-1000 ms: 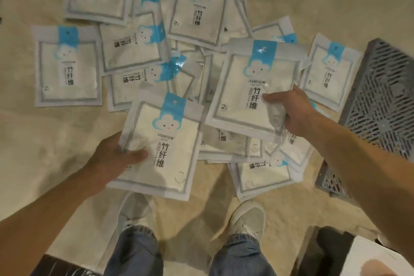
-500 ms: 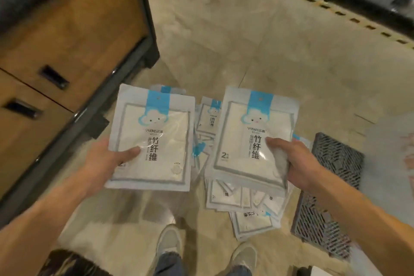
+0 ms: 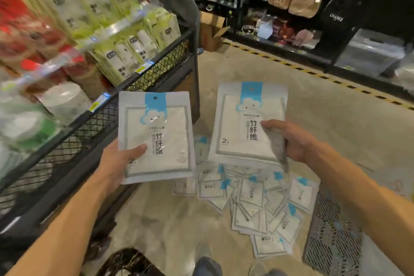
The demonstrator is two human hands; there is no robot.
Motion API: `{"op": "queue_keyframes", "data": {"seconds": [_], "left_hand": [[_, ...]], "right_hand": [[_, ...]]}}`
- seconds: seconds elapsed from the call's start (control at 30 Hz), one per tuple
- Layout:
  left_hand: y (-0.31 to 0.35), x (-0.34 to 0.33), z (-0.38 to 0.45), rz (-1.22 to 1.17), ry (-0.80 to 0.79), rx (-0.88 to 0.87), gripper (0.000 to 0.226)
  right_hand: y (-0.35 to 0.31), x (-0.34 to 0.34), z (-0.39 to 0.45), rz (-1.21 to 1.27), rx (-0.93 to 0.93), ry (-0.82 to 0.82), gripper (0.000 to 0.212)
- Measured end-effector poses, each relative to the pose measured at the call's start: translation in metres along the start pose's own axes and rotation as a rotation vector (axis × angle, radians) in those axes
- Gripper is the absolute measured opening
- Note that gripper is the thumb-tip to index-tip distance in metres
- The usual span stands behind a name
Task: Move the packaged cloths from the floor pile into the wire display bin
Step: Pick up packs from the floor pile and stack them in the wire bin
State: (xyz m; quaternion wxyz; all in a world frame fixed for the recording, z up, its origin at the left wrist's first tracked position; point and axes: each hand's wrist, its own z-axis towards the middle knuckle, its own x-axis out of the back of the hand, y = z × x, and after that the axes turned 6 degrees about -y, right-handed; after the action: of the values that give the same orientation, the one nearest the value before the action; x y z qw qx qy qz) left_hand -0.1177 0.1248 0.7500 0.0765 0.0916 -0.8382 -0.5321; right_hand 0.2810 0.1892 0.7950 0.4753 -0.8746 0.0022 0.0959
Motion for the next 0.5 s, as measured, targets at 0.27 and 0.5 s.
{"op": "queue_keyframes", "data": {"seconds": [0.27,0.5], "left_hand": [[0.040,0.031,-0.116,-0.114,0.131,-0.081,0.053],[0.001,0.020,-0.237,-0.216,0.401,-0.082,0.056]], "right_hand": [[-0.041,-0.022,-0.025,-0.043,-0.007,-0.281,0.026],[-0.029,-0.054,-0.038,-0.153,-0.014,-0.524,0.039]]}}
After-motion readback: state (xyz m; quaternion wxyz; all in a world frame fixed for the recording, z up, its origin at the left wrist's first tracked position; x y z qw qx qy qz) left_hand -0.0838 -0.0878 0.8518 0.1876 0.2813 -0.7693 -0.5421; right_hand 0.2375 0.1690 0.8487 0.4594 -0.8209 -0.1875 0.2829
